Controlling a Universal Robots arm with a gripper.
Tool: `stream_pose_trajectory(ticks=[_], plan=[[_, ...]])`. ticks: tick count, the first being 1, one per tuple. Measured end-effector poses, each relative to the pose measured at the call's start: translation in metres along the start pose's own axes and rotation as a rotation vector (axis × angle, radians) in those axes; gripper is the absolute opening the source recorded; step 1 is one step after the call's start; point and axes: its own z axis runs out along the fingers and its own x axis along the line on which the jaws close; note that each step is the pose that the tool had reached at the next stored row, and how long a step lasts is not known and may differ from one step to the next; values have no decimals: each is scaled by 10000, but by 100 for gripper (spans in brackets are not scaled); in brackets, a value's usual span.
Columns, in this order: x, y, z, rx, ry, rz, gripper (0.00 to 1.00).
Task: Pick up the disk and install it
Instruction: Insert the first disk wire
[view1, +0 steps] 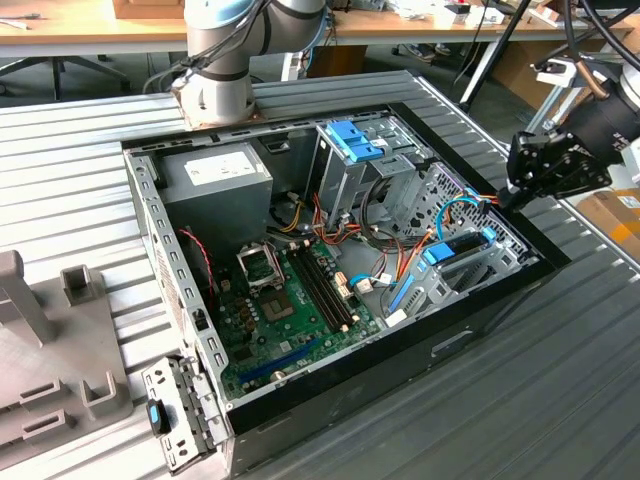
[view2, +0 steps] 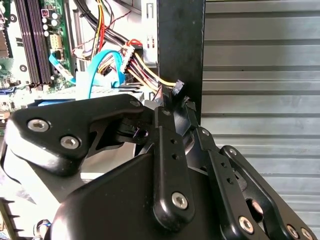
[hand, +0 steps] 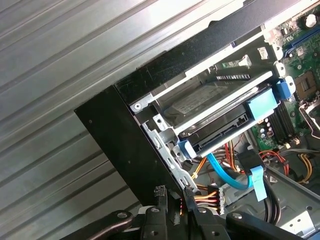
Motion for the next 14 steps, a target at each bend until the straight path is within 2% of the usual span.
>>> stream_pose_trajectory(ticks=[2, 4, 14], plan=[[7, 25, -6, 7, 0, 0, 26], [-34, 52, -3, 15, 4, -3, 26], [-19, 28, 2, 15, 5, -5, 26]])
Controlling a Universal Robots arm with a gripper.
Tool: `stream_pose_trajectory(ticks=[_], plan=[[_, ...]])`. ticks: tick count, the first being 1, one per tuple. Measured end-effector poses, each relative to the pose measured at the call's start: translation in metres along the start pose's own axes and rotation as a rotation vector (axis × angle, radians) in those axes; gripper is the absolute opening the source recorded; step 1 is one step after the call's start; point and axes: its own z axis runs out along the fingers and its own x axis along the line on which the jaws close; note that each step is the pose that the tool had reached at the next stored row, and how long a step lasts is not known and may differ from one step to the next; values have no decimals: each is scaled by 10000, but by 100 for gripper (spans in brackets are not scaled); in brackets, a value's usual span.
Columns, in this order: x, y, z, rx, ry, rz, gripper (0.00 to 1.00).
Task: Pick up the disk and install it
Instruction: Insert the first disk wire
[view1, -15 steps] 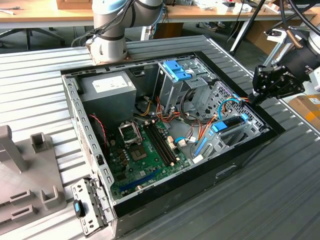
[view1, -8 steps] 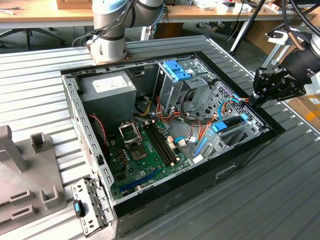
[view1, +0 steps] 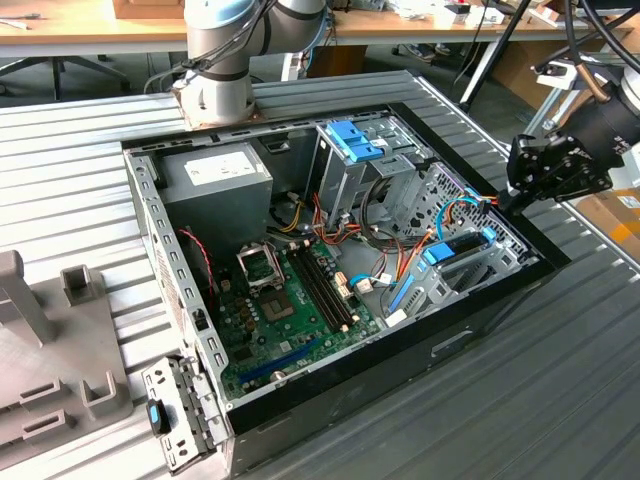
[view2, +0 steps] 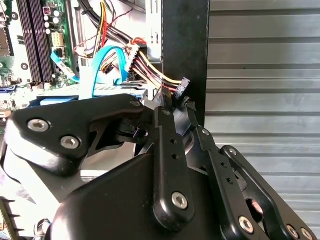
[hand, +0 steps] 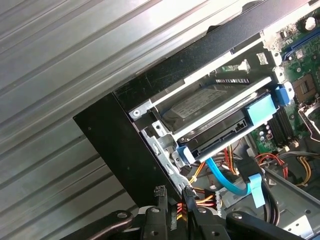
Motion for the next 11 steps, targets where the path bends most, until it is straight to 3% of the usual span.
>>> stream_pose_trajectory(ticks=[11], plan=[[24, -20, 0, -1, 1, 2, 26]])
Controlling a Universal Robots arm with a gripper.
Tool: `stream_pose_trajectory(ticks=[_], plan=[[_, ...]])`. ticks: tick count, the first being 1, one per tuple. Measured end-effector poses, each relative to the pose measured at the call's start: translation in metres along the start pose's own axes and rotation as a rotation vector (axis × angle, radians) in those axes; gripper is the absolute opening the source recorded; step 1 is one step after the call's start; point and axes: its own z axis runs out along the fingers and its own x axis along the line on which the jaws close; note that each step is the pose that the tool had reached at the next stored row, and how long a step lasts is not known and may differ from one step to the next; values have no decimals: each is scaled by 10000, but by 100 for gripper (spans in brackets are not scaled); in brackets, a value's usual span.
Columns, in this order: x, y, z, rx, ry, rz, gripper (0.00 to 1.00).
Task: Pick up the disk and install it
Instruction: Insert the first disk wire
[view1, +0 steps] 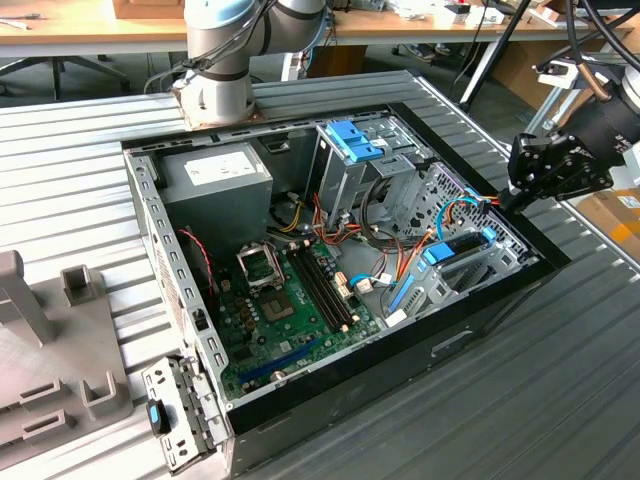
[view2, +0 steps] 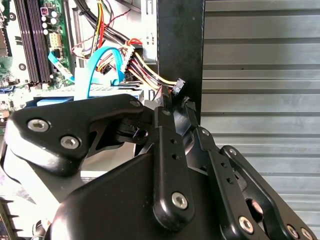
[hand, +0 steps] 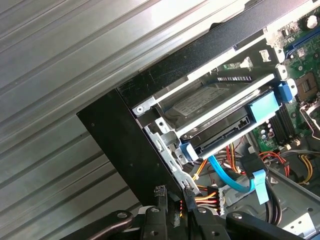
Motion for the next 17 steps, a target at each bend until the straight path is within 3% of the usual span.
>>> stream_pose_trajectory(ticks=[5, 6, 11, 17], plan=[[6, -4, 0, 0, 0, 0, 26], [8, -5, 0, -1, 0, -1, 16], [8, -6, -5, 2, -1, -1, 16], [-3, -18, -77, 22, 13, -6, 16]])
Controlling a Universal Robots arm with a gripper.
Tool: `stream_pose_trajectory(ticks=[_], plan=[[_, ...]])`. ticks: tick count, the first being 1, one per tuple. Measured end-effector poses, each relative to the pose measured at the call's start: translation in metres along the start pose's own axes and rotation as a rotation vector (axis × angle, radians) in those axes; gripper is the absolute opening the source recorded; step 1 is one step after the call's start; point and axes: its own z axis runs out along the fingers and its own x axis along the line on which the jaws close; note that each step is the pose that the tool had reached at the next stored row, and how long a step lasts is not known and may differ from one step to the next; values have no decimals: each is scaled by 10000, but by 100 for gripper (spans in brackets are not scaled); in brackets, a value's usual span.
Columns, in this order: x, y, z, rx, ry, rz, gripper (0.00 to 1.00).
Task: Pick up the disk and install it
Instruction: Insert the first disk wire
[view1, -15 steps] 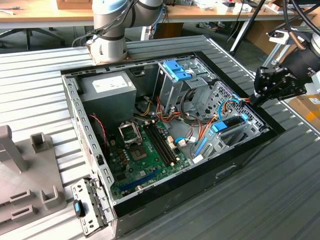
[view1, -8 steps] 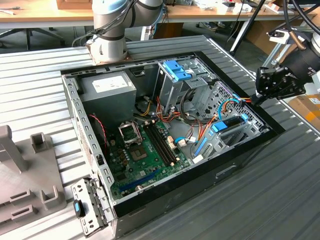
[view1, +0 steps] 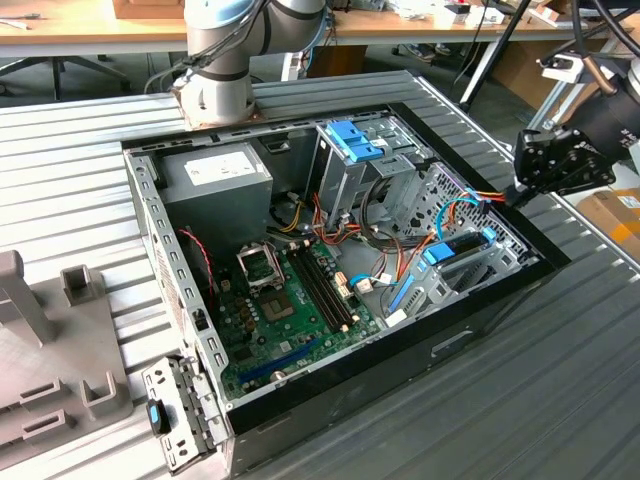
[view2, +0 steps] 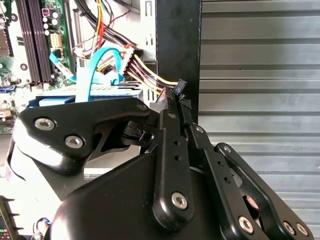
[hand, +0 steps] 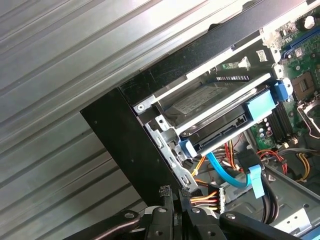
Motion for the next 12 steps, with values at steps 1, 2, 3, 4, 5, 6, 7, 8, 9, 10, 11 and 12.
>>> stream_pose_trajectory(ticks=[1, 2, 3, 4, 5, 6, 7, 8, 9, 10, 11, 12], plan=[[-4, 0, -6, 7, 10, -2, 16], [-15, 5, -10, 24, 29, -9, 16], [-27, 12, -12, 39, 53, -16, 16], [-37, 18, -12, 49, 71, -20, 16], [-45, 23, -12, 53, 79, -21, 16], [-51, 28, -11, 58, 84, -8, 16], [-56, 31, -11, 61, 89, 14, 16], [-60, 33, -11, 64, 94, 36, 16], [-65, 36, -12, 68, 100, 67, 16], [-68, 38, -11, 74, 107, 109, 16], [-71, 39, -11, 87, 123, 197, 16], [-75, 41, -12, 93, 134, 245, 16]])
